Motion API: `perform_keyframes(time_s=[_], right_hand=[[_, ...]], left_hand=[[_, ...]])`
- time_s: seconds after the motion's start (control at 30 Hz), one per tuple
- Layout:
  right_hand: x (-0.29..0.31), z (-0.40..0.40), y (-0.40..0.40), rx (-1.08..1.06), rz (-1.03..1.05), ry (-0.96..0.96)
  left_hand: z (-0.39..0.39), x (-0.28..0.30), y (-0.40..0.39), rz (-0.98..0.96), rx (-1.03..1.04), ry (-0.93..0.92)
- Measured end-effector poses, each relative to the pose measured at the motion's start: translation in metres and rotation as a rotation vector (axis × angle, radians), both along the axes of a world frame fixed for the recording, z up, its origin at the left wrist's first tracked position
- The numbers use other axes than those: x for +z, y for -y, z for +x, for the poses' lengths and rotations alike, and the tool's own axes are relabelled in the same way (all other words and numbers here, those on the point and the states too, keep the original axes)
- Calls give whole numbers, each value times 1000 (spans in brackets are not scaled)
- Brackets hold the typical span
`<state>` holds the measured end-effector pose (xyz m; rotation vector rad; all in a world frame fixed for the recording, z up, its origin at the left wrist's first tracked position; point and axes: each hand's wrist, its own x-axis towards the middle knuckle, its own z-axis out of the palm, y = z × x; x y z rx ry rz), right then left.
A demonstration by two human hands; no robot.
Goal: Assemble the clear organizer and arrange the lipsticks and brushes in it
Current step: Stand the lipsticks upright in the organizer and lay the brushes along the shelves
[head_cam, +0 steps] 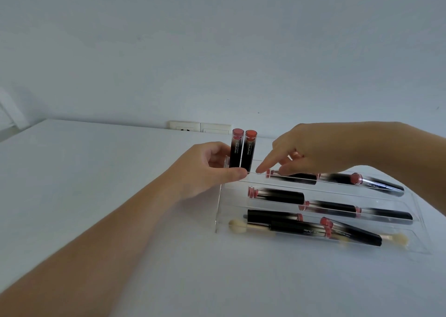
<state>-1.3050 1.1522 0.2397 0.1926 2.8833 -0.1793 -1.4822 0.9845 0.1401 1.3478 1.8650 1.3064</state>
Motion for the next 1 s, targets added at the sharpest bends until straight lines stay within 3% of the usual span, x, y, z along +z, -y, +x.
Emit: perform_keyframes(time_s=[0.33, 0.5, 0.67, 0.87, 1.0], right_hand=[[3, 9, -6, 90, 243, -7], [3, 15, -6, 71, 225, -76], [3, 19, -5, 4, 78, -218], [-4, 21, 0, -127, -292, -633], [-18, 18, 6, -209, -414, -711]], left_hand=[[1, 2, -1, 42, -20, 19], [7, 6, -5, 198, -16, 200], [21, 6, -9, 257, -17, 302], [25, 7, -12, 271, 0, 328], [24, 6, -12, 254, 13, 332]])
